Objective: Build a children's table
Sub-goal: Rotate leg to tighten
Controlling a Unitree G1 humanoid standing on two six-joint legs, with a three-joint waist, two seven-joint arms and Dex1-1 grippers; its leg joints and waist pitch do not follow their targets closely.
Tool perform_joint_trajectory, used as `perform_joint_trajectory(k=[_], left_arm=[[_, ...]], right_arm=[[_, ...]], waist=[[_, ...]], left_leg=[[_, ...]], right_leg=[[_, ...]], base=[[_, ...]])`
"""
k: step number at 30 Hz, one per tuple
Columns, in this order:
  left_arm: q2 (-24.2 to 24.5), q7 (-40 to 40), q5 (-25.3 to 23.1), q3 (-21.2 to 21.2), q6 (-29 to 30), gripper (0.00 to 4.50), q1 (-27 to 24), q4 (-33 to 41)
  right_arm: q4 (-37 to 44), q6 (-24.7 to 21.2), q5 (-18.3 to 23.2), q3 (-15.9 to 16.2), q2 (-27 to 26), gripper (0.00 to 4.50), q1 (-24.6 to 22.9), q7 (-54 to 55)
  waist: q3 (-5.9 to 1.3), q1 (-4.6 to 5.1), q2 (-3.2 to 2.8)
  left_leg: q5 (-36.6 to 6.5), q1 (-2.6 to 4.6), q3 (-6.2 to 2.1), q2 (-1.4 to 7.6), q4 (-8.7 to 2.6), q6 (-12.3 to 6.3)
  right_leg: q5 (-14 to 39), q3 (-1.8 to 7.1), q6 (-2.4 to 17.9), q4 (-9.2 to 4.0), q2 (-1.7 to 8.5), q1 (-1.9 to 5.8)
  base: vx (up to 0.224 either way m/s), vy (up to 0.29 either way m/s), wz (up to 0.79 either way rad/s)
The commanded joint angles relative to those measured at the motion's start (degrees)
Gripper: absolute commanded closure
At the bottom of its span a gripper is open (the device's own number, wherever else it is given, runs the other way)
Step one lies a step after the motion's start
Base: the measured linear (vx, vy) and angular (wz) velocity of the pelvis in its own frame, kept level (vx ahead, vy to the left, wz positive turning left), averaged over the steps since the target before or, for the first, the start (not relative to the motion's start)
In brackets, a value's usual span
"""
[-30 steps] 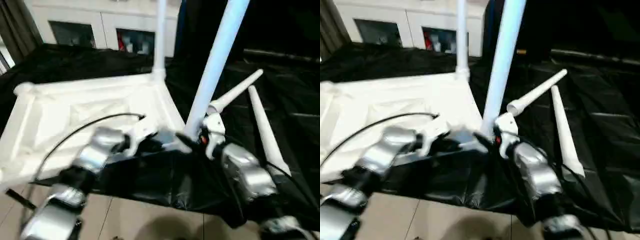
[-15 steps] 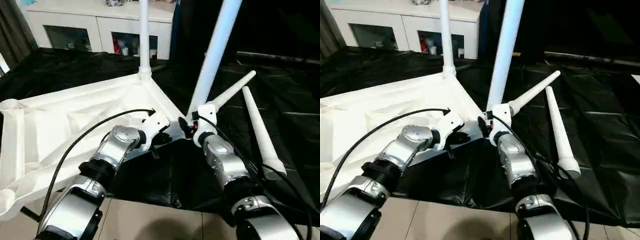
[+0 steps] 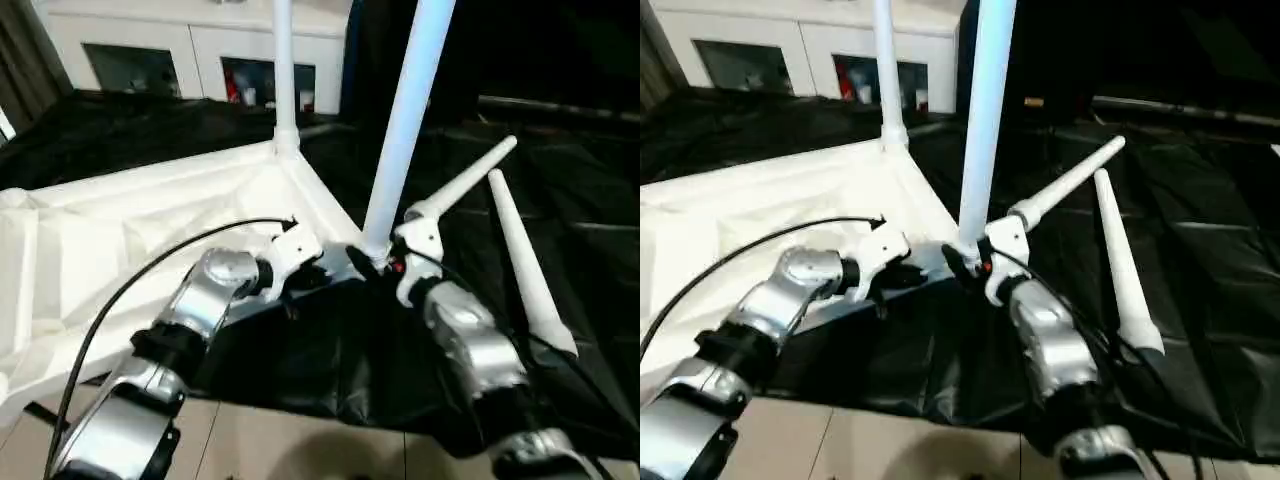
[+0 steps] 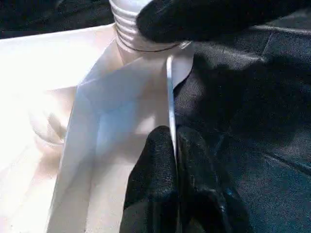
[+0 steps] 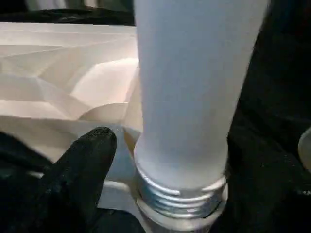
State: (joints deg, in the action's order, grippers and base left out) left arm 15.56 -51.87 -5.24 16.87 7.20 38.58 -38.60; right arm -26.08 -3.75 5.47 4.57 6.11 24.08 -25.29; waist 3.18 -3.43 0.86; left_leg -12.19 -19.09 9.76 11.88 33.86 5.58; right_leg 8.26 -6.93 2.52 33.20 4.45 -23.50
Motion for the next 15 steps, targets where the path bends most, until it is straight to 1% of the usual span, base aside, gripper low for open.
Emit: perform_joint_trajectory(k=[1,2,3,4,6,7,8,9,10,12,13,14,15], left_arm=[[0.17,-2.28,0.85,0.97,-2.61,4.5,-0.57,2.52],[0.47,-3.58,1.24,1.02,-3.28,4.5,-1.0,3.1],[0.63,-4.4,1.51,1.06,-3.58,4.5,-1.3,3.57],[1.17,-6.32,1.99,1.4,-3.61,4.5,-1.78,4.62],[2.06,-9.55,2.84,2.03,-4.15,4.5,-2.57,6.54],[2.51,-10.99,3.32,2.23,-4.11,4.5,-2.81,7.52],[2.92,-11.81,3.47,2.41,-4.14,4.5,-2.86,8.22],[2.92,-11.81,3.47,2.41,-4.14,4.5,-2.86,8.22],[3.08,-12.08,3.45,2.46,-4.19,4.5,-2.83,8.45],[3.41,-12.97,3.62,2.38,-4.2,4.5,-2.76,8.97],[3.57,-13.48,3.74,2.28,-4.16,4.5,-2.81,9.28],[3.73,-14.04,3.92,2.23,-3.98,4.5,-2.88,9.57],[4.18,-15.37,4.41,2.28,-3.78,4.5,-3.19,10.37]], right_arm=[[3.45,-0.81,1.34,1.55,1.07,0.57,-0.71,-3.74],[4.46,-1.46,1.97,1.42,2.02,0.57,-1.1,-5.37],[5.2,-1.96,2.44,1.27,2.61,0.57,-1.38,-6.4],[6.09,-2.67,3.15,1.15,3.79,0.57,-1.64,-8.33],[7.73,-4.26,4.36,0.82,5.6,0.57,-2.22,-11.34],[8.56,-4.92,4.59,1.05,6.89,0.57,-2.5,-13.25],[9.25,-5.42,4.72,1.61,8.24,0.57,-2.88,-15.39],[9.25,-5.42,4.72,1.61,8.24,0.57,-2.88,-15.39],[9.76,-5.8,4.83,1.92,8.92,0.57,-3.14,-16.41],[10.65,-6.25,4.55,3.31,10.98,0.57,-3.83,-19.36],[10.92,-6.38,4.25,3.85,11.8,0.57,-4.08,-20.5],[10.85,-6.35,3.69,4.42,12.5,0.57,-4.22,-21.33],[10.51,-5.66,2.65,5.33,13.47,0.57,-4.33,-22.26]], waist=[[-3.96,-0.43,0.25],[-3.92,-0.4,0.22],[-3.93,-0.34,-0.22],[-3.93,-0.33,-0.07],[-3.99,-0.35,-0.11],[-4.02,-0.44,-0.28],[-4.02,-0.5,-0.36],[-4.04,-0.72,-0.28],[-3.97,-0.79,-0.18],[-4.02,-1.13,-0.25],[-4.03,-1.35,-0.23],[-4.1,-1.45,-0.28],[-4.08,-1.49,-0.2]], left_leg=[[-6.4,-0.65,-0.01,1.17,-3.91,-4.28],[-6.71,-0.67,0.0,1.19,-3.92,-4.27],[-7.03,-0.6,-0.01,1.22,-3.93,-4.15],[-7.35,-0.56,-0.07,1.29,-3.98,-4.13],[-7.29,-0.53,-0.11,1.47,-4.0,-4.06],[-7.28,-0.43,-0.11,1.51,-3.98,-4.11],[-7.17,-0.36,-0.08,1.55,-3.97,-4.15],[-6.94,-0.19,0.01,1.62,-3.91,-4.21],[-7.07,-0.33,0.11,1.47,-3.89,-4.23],[-6.96,-0.52,0.05,1.35,-3.84,-4.11],[-6.57,-0.47,0.06,1.39,-3.82,-4.18],[-6.38,-0.48,0.01,1.43,-3.85,-4.13],[-6.21,-0.45,0.01,1.45,-3.86,-4.03]], right_leg=[[17.18,3.57,7.77,-3.6,4.28,3.99],[17.82,3.6,7.58,-3.62,4.34,3.9],[18.26,3.6,7.33,-3.78,4.21,3.86],[18.21,3.59,7.53,-3.72,4.21,3.83],[17.44,3.65,8.09,-3.59,4.24,3.84],[16.59,3.66,8.6,-3.51,4.18,3.79],[16.07,3.69,8.83,-3.47,4.15,3.75],[14.81,3.78,9.32,-3.32,4.09,3.66],[14.99,3.77,9.49,-3.34,4.1,3.67],[16.26,3.63,8.73,-3.46,4.16,3.91],[16.33,3.69,8.3,-3.5,4.14,3.87],[16.16,3.67,8.33,-3.43,4.21,3.89],[15.98,3.64,8.35,-3.41,4.14,3.84]], base=[[0.0,0.0,0.0],[0.0,0.0,0.0],[0.0,0.0,0.0],[0.0,0.0,0.0],[0.0,0.0,0.0],[0.0,0.0,0.0],[0.0,0.0,0.0],[0.0,0.0,0.0],[0.0,0.0,0.0],[0.0,0.0,0.0],[0.0,0.0,0.0],[0.0,0.0,0.0],[0.0,0.0,0.0]])
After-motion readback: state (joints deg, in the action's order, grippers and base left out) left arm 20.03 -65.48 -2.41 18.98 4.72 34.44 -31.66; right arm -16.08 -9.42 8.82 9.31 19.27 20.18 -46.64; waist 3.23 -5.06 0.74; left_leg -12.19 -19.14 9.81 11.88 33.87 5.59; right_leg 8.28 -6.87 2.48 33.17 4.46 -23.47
